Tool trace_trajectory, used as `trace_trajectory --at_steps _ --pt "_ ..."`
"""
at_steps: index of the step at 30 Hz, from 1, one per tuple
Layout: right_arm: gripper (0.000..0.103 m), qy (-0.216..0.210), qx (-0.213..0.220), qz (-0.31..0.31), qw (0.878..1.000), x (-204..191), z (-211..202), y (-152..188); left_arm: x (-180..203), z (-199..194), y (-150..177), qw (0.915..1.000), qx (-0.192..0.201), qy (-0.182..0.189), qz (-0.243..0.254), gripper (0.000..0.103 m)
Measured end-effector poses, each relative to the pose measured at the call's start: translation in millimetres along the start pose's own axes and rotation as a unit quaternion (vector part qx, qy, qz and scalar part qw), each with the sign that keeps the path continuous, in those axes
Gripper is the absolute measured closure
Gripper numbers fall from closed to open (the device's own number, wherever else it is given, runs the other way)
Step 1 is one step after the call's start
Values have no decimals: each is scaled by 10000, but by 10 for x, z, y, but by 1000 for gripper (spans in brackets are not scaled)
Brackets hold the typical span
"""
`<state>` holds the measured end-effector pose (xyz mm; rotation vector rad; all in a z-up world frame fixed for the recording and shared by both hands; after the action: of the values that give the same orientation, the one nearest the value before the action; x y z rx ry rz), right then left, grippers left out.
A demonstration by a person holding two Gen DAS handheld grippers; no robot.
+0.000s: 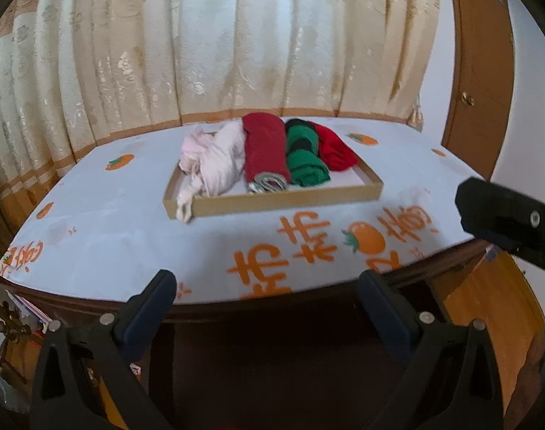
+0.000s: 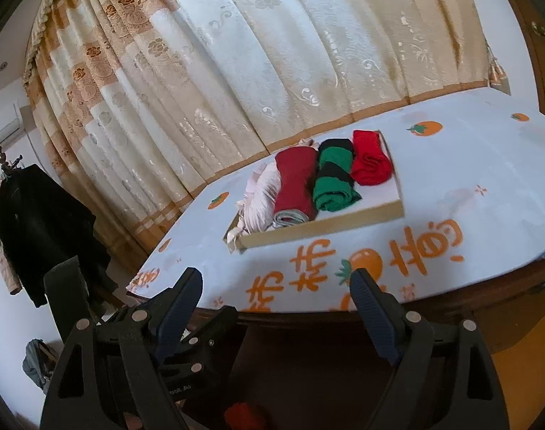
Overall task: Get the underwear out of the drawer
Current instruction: 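Withdraw both open tools up and away from the tray, then move both open tools down toward the open drawer below the tray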
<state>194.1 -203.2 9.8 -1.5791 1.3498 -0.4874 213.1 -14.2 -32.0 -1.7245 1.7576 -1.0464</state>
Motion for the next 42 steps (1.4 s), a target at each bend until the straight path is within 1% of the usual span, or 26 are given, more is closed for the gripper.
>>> trace_trajectory --at_steps 3,8,19,32,42 --pt "17 63 -11 2 10000 28 -78 86 30 -26 99 9999 -58 12 82 0" --pt "17 136 -85 6 9999 58 -156 234 50 -27 244 9998 -167 28 81 0" --pt "17 263 -285 -2 9992 163 -238 495 103 15 534 9989 -428 1 210 0" --pt "17 380 -430 0 9983 251 -364 703 113 59 795 9967 -710 -2 393 0" --pt "17 649 -648 110 9957 496 -484 895 85 169 1013 9934 -1025 -51 505 0"
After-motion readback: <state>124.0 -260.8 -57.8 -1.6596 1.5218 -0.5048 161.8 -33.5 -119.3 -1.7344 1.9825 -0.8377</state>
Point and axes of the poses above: each gripper's, at about its wrist camera, not at the fingertips, and z roughly the way its jaws point, x to its right, y to its underside, the point moved 2 cm from there along z, roughly the way its jaws point, and after that the axes turned 14 degrees about -z, right-handed, at the moved point
